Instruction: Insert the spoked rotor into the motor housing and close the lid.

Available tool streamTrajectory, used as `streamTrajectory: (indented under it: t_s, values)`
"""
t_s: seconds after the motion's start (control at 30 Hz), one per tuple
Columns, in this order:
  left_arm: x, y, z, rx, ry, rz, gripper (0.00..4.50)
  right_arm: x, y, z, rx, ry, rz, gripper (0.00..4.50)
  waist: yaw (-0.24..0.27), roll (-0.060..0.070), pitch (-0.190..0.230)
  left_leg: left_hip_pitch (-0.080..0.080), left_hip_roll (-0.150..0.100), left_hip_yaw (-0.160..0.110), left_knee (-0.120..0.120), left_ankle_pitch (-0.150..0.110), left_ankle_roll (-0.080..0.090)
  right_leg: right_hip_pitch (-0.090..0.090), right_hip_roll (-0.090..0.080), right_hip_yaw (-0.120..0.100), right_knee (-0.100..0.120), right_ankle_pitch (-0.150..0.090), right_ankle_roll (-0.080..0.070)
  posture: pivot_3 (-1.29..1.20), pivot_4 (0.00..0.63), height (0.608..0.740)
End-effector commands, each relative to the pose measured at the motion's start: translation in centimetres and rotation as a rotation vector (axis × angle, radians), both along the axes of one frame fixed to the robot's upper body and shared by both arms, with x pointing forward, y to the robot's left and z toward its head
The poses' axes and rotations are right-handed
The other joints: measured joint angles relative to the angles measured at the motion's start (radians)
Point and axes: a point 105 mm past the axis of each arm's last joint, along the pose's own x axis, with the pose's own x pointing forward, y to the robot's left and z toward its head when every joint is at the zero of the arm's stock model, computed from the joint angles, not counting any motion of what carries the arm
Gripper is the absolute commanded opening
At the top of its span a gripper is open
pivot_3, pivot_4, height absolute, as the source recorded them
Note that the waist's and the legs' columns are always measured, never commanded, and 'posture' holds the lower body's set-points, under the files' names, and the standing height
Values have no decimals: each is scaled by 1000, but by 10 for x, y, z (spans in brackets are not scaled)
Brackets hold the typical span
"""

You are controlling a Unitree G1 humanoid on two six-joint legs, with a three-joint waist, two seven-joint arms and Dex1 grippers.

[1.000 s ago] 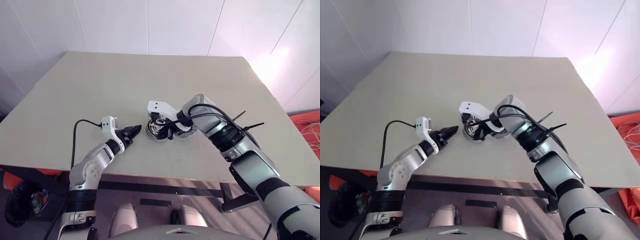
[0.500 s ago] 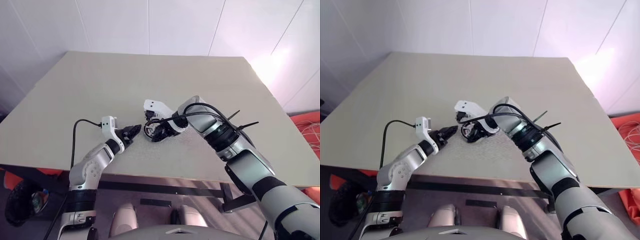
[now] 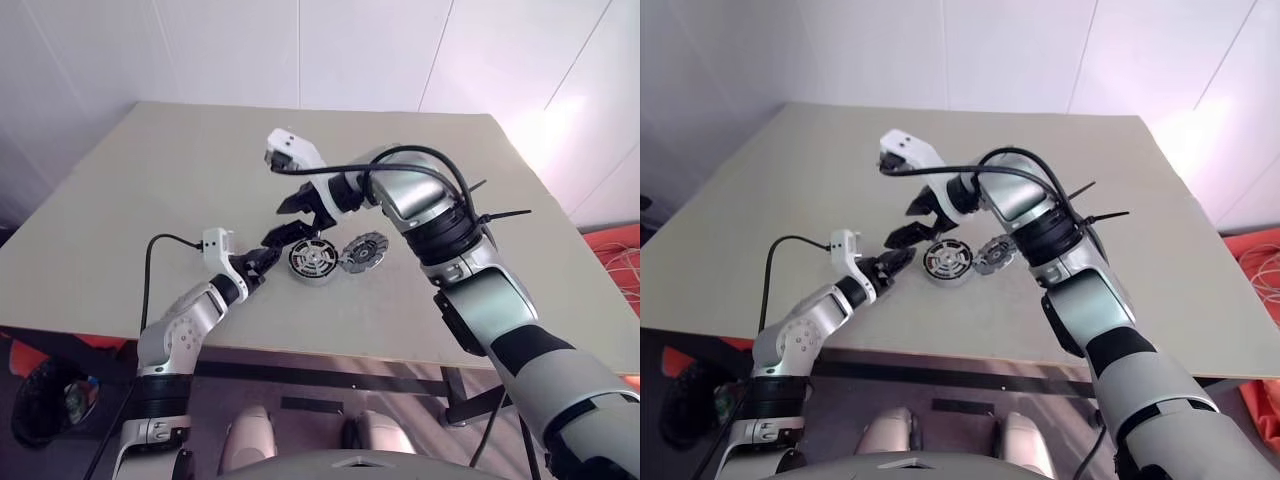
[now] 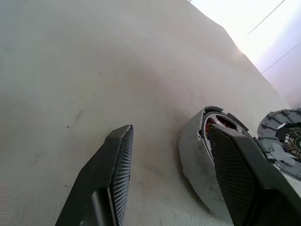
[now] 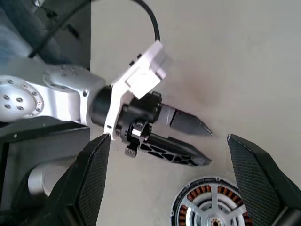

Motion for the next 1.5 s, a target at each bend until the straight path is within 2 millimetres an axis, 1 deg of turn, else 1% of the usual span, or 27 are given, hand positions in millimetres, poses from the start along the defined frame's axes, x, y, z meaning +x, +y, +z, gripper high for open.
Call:
streamTrajectory:
  t_s: [0.03, 0.13, 0.17, 0.2, 0.23, 0.3, 0.33, 0.43, 0.47, 0.5, 0.53, 0.57, 0.63, 0.7, 0.77, 0.8, 0.87, 0.9, 0.97, 1.03, 1.1, 1.13, 1.17, 1.27, 1.33, 1.43, 1.5]
  values:
    - [6, 3, 14, 10, -58, -10, 2671, 20, -27, 24, 69, -189, -56, 4485, 10, 0, 0, -1, 0, 0, 0, 0, 0, 0, 0, 0, 0, 0, 0, 0, 0, 740]
    - [8, 6, 14, 20, -58, -14, 2671, 35, -57, 14, 35, -325, -112, 4485, 20, -1, 0, 0, -1, 0, 0, 0, 0, 0, -1, 0, -1, 0, 0, 0, 0, 740]
    - [9, 8, 13, 25, -58, -16, 2671, 42, -72, 8, 1, -379, -141, 4485, 20, -1, 0, -1, -1, 0, 0, 0, 0, 0, -1, 0, 0, 0, 0, 0, 0, 740]
    - [9, 9, 13, 29, -58, -17, 2671, 46, -83, 4, -19, -410, -167, 4485, 20, -1, 0, 0, -1, 0, 0, 0, 0, 0, -1, 0, 0, 0, 1, 0, 0, 740]
    - [10, 10, 13, 32, -58, -19, 2671, 49, -95, 0, -21, -401, -203, 4485, 19, -1, 0, 0, -1, 0, 0, 0, 0, 0, -1, 0, 0, 0, 1, 0, 0, 740]
    - [10, 12, 14, 43, -59, -30, 2671, 54, -117, -3, -33, -410, -265, 4103, 17, 0, 0, 0, -1, 0, 0, 0, -1, 0, 0, 0, 1, 0, 1, 0, 0, 740]
    - [11, 12, 14, 49, -61, -38, 2671, 56, -129, -4, -43, -420, -299, 3837, 14, 0, 0, 0, -1, 0, 0, 0, -1, 0, 0, 0, 1, 0, 1, 0, 0, 740]
    - [12, 9, 16, 61, -65, -66, 2671, 60, -159, -6, -90, -459, -366, 2774, 14, 0, 0, 0, -1, 0, 0, 0, 0, -1, 0, 0, 1, 0, 0, 0, 0, 740]
    - [13, 8, 16, 63, -66, -73, 2671, 58, -165, -6, -96, -458, -375, 2492, 15, 0, 0, 0, -1, 0, 0, 0, 0, -1, 0, 0, 1, 0, 0, 0, 0, 740]
    - [14, 7, 17, 65, -66, -77, 2671, 56, -171, -6, -106, -458, -375, 2057, 15, 0, 0, 0, -1, 0, 0, 0, 0, -1, 0, 0, 1, 0, 0, 0, 0, 740]
    - [14, 7, 17, 65, -67, -82, 2671, 55, -178, -8, -129, -464, -376, 1755, 15, 0, 0, 0, -1, 0, 0, 0, 0, -1, 0, 0, 1, 0, 0, 0, 0, 740]
    - [15, 6, 17, 66, -67, -85, 2671, 53, -185, -9, -151, -466, -383, 1335, 15, 0, 0, 0, -1, 0, 1, 0, 0, 0, 0, 0, 1, 0, 0, 0, 0, 740]
    - [16, 5, 17, 66, -67, -90, 2671, 49, -196, -16, -194, -455, -373, 671, 16, 0, 0, 0, -1, 0, 1, 0, 0, 0, 0, 0, 1, 0, 0, 0, 0, 740]
    - [17, 4, 17, 66, -66, -94, 2671, 44, -207, -29, -251, -439, -357, 671, 17, 0, 0, 0, -1, 0, 1, 0, 1, 0, 0, 0, 1, 0, 0, 0, 0, 740]
    - [17, 3, 16, 66, -65, -98, 2671, 37, -218, -48, -307, -408, -343, 671, 17, 0, 0, 0, -1, 0, 1, 0, 1, 0, 0, 0, 1, 0, 0, 0, 0, 740]
    - [17, 3, 16, 66, -65, -99, 2671, 34, -221, -54, -324, -399, -337, 671, 17, 0, 0, 0, -1, 0, 1, 0, 1, 0, 0, 0, 1, 0, 0, 0, 0, 740]
    - [15, 2, 15, 68, -63, -101, 2671, 28, -232, -77, -376, -364, -341, 671, 15, 0, 0, 0, -1, 1, 1, -1, 2, 0, 0, 0, 1, 0, 0, 0, 0, 740]
    - [15, 3, 15, 69, -62, -101, 2671, 25, -235, -84, -389, -351, -344, 671, 15, 0, 0, 0, -1, 1, 1, -1, 2, 0, 0, 0, 1, 0, 0, 0, 0, 740]
    - [14, 4, 15, 70, -60, -101, 2671, 20, -234, -91, -384, -324, -335, 671, 15, 1, 0, 0, -1, 1, 2, -2, 4, 0, 0, 0, 1, 0, 0, 0, 0, 740]
    - [13, 6, 14, 75, -55, -98, 2671, 7, -219, -95, -325, -273, -290, 671, 14, 1, -1, 0, -1, 1, 2, -2, 4, 0, 0, 0, 1, 0, 0, 0, 0, 740]
    - [12, 7, 13, 78, -53, -96, 2671, -2, -205, -97, -282, -241, -254, 671, 13, 1, -1, 1, 0, 1, 2, -2, 5, 0, 0, 0, 1, 0, 0, 0, 0, 740]
    - [12, 8, 14, 80, -54, -93, 2671, -5, -195, -96, -256, -238, -238, 671, 13, 2, -1, 1, 0, 1, 2, -2, 5, 0, 0, 0, 1, 0, 0, 0, 0, 740]
    - [12, 8, 14, 81, -54, -91, 2671, -7, -187, -94, -229, -234, -238, 671, 13, 2, -1, 1, 0, 1, 2, -2, 5, 0, 0, 0, 2, 0, 0, 0, 0, 740]
    - [12, 10, 15, 83, -56, -85, 2671, -7, -172, -85, -173, -224, -243, 671, 15, 2, -1, 1, 0, 1, 2, -2, 5, 0, 0, 0, 2, 0, 0, 0, 0, 740]
    - [11, 11, 15, 84, -56, -80, 2671, -5, -159, -73, -114, -222, -242, 671, 16, 2, -1, 1, 0, 1, 2, -2, 5, 1, 0, 0, 2, 0, 0, 0, 0, 740]
    - [11, 12, 14, 84, -55, -75, 2671, -2, -149, -65, -79, -225, -248, 671, 16, 2, -1, 1, -1, 0, 3, -2, 5, 1, 0, 0, 2, 0, 0, 0, 0, 740]
    - [10, 12, 14, 83, -55, -72, 2671, 0, -139, -60, -56, -237, -242, 671, 15, 2, -1, 1, 0, 0, 3, -2, 4, 1, 0, 0, 2, 0, 0, 0, 0, 740]
